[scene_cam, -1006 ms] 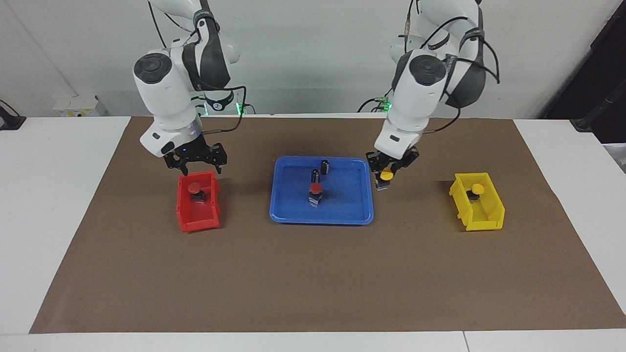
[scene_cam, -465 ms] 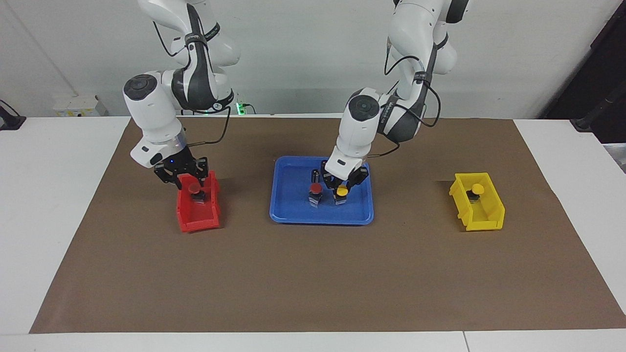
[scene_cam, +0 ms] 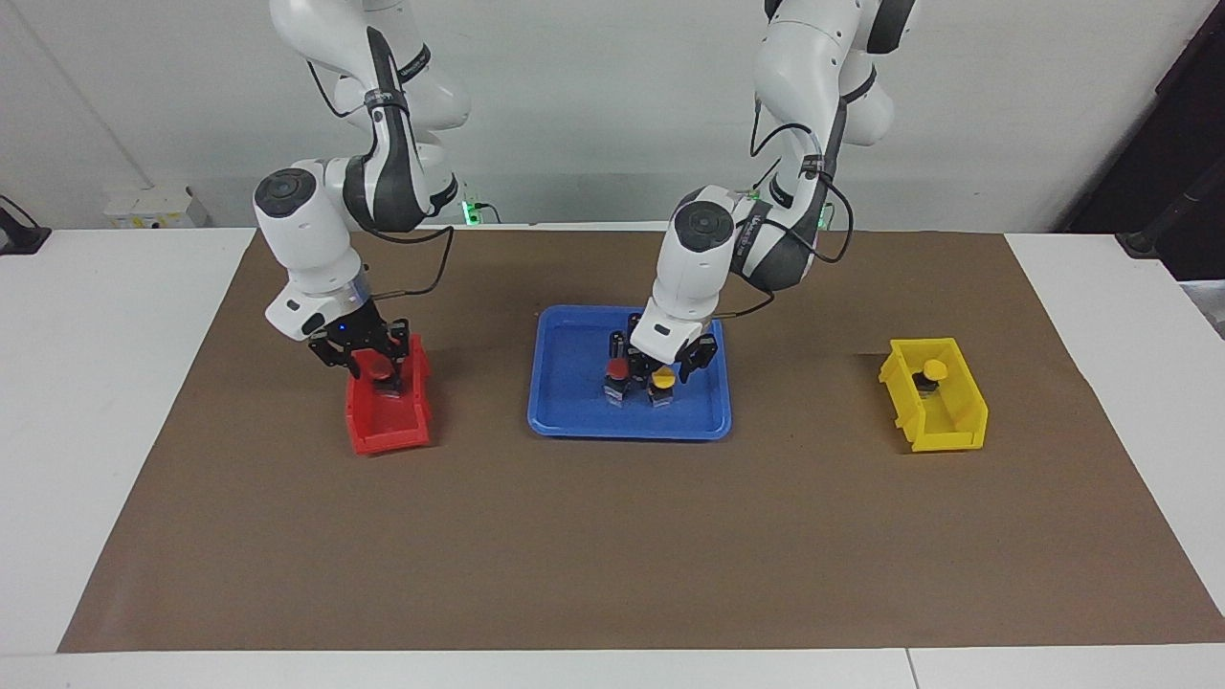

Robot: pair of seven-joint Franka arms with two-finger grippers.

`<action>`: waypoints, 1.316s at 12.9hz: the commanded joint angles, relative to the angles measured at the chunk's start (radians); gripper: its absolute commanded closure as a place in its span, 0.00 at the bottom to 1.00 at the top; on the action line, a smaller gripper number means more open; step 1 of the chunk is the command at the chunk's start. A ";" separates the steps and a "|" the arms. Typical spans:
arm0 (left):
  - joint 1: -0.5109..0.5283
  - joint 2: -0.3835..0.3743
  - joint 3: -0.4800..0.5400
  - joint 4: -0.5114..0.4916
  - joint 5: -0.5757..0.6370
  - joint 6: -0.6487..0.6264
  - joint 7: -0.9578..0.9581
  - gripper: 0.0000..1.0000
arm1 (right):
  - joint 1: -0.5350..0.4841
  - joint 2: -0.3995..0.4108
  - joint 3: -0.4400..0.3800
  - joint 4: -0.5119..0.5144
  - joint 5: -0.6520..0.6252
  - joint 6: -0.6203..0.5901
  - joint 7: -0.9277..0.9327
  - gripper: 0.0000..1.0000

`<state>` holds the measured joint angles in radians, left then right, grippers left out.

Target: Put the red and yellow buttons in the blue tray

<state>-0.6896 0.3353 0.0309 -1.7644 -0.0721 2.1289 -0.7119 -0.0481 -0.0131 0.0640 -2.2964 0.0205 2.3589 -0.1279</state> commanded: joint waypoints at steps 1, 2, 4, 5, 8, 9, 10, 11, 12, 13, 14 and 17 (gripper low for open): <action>0.025 -0.099 0.027 0.075 -0.022 -0.180 0.008 0.08 | -0.019 -0.022 0.013 -0.043 0.026 0.028 -0.054 0.35; 0.080 -0.136 0.027 0.076 -0.022 -0.220 0.029 0.08 | -0.019 -0.024 0.013 -0.051 0.026 0.028 -0.056 0.36; 0.198 -0.194 0.030 0.076 -0.020 -0.314 0.197 0.08 | -0.021 -0.031 0.011 -0.069 0.026 0.034 -0.065 0.37; 0.279 -0.217 0.032 0.072 -0.015 -0.351 0.297 0.08 | -0.024 -0.033 0.011 -0.077 0.026 0.036 -0.097 0.40; 0.470 -0.242 0.032 0.031 0.038 -0.377 0.513 0.09 | -0.044 -0.036 0.011 -0.077 0.024 0.036 -0.121 0.55; 0.523 -0.265 0.032 -0.015 0.040 -0.362 0.572 0.14 | -0.044 -0.034 0.011 -0.068 0.024 0.033 -0.116 0.62; 0.569 -0.281 0.032 -0.062 0.040 -0.327 0.648 0.17 | -0.039 -0.027 0.013 -0.043 0.024 0.017 -0.114 0.64; 0.611 -0.306 0.032 -0.119 0.040 -0.270 0.705 0.20 | -0.035 -0.016 0.013 0.001 0.024 -0.025 -0.113 0.65; 0.636 -0.329 0.032 -0.185 0.040 -0.200 0.733 0.26 | -0.030 0.005 0.013 0.074 0.024 -0.103 -0.108 0.65; 0.665 -0.350 0.032 -0.257 0.040 -0.114 0.762 0.27 | -0.026 0.028 0.016 0.159 0.024 -0.189 -0.093 0.65; 0.676 -0.360 0.032 -0.300 0.040 -0.065 0.793 0.29 | -0.016 0.053 0.023 0.257 0.024 -0.289 -0.066 0.65; 0.702 -0.361 0.032 -0.374 0.040 -0.002 0.842 0.32 | 0.112 0.140 0.026 0.536 0.010 -0.536 0.165 0.65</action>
<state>-0.0024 0.0183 0.0778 -2.0572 -0.0521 2.0663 0.1050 -0.0003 0.0305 0.0826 -1.9341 0.0229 1.9254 -0.0851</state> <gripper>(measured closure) 0.313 0.590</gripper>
